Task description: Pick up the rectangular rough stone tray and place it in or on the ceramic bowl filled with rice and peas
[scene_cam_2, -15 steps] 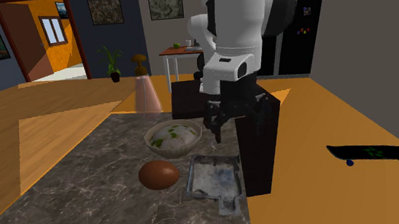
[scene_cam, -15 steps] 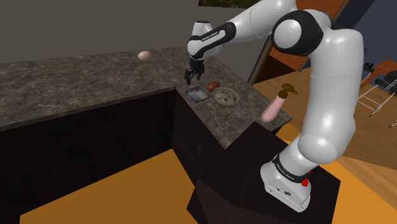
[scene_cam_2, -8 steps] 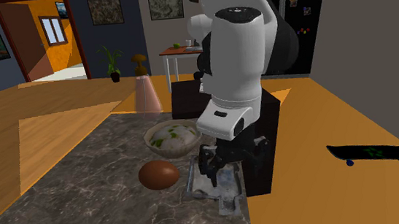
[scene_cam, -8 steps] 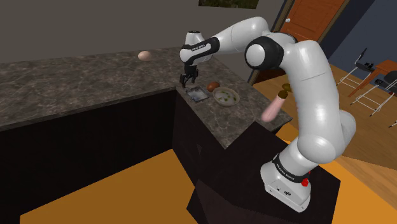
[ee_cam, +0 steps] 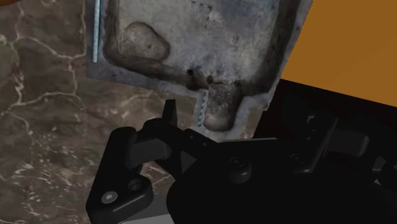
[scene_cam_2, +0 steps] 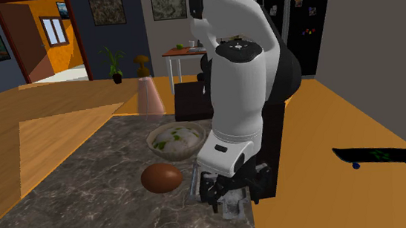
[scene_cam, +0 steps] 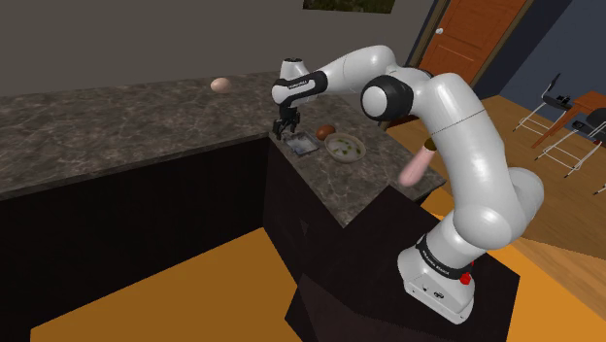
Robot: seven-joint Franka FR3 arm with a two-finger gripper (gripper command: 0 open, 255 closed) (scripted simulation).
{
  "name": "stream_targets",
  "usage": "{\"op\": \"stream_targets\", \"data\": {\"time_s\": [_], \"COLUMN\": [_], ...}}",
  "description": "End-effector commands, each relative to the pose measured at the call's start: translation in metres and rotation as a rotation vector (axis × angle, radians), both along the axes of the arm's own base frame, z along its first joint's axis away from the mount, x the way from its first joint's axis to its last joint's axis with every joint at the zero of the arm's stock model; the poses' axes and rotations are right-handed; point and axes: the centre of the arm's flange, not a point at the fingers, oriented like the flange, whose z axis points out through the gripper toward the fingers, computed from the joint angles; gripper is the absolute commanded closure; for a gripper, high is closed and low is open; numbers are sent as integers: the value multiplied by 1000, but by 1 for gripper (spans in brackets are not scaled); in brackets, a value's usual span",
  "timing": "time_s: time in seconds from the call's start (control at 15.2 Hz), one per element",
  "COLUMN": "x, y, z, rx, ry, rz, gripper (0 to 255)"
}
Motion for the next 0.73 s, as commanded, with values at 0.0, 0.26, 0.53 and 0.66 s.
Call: {"op": "stream_targets", "data": {"time_s": [0.0, 0.26, 0.53, 0.66], "x": [0, 0, 0, 0], "y": [1, 1, 1, 1], "z": [-14, -14, -13, -13], "rx": [0, 0, 0, 0], "ry": [0, 0, 0, 0], "rz": [0, 0, 0, 0], "gripper": [0, 0, 0, 255]}}
